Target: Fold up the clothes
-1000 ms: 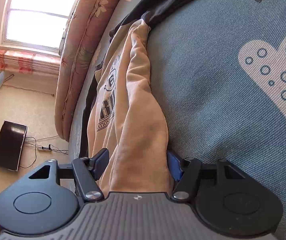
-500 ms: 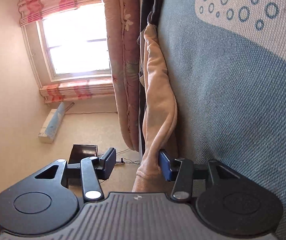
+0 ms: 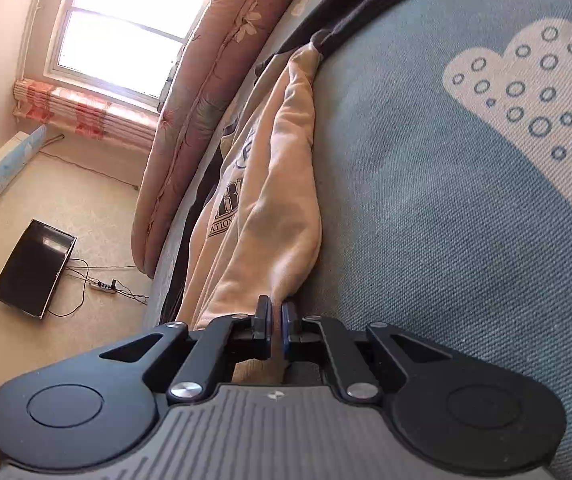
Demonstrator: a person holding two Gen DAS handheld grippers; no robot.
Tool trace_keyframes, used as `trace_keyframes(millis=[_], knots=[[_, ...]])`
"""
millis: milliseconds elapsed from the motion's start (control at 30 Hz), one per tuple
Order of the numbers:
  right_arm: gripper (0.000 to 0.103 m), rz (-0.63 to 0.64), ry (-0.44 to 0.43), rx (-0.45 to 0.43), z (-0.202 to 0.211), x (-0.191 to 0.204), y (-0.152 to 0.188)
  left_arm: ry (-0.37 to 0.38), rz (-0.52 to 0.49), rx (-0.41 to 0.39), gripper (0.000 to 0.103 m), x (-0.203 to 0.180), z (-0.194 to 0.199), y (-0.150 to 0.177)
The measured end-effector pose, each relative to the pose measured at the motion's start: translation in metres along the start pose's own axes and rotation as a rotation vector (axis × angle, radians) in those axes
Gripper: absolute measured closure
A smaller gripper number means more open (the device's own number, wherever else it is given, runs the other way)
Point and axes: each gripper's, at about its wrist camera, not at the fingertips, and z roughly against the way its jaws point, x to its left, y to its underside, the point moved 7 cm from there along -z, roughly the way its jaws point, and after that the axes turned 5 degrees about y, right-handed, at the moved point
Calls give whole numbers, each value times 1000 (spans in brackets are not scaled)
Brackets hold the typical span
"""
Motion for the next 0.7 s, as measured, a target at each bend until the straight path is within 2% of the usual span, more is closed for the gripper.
trace_keyframes(millis=[167,267,300,333,367,533,633,700], knots=[[96,122,68,-37,36,20,-25,28,-77,22,100,-27,7,2],[86,206,177,-7,49,21,-36,-42,-113,60,100,-25,-5,7],[78,212,203,-7,54,16,-36,-69,-109,72,100,-20,-10,9],[69,195,219,-13,58,9,-35,-90,-107,80,100,-16,-14,11],[68,170,231,-19,61,3,-35,-108,-108,84,100,-12,-17,12],[68,28,239,10,59,-36,-9,-148,-108,69,99,-1,-13,9],[67,4,251,53,42,-44,7,-158,-104,68,99,2,-13,4],[68,19,250,51,31,-41,14,-158,-107,68,99,3,-15,4]])
